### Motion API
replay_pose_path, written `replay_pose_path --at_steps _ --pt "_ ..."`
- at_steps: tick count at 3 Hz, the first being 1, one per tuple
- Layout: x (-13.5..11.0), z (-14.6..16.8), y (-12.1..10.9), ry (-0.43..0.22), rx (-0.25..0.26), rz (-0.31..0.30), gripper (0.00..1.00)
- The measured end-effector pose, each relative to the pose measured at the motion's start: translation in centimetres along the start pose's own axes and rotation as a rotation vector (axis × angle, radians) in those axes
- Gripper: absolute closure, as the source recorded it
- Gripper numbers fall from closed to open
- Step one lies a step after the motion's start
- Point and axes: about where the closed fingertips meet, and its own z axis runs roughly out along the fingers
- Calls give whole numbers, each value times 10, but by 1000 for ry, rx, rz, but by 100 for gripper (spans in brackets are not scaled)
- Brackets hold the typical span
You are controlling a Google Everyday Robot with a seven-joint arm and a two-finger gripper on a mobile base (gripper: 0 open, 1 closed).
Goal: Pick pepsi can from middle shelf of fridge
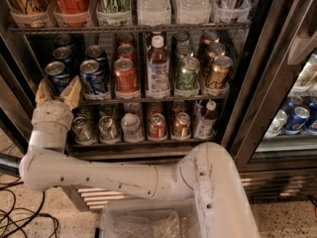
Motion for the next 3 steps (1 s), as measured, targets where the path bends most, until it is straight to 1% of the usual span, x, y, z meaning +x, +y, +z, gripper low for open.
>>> replay_pose_path --at_steps 1,2,3 --pt "2 8 -8 3 26 15 54" --pt "7 11 -13 19 41 27 77" --pt "4 12 -14 18 41 27 99"
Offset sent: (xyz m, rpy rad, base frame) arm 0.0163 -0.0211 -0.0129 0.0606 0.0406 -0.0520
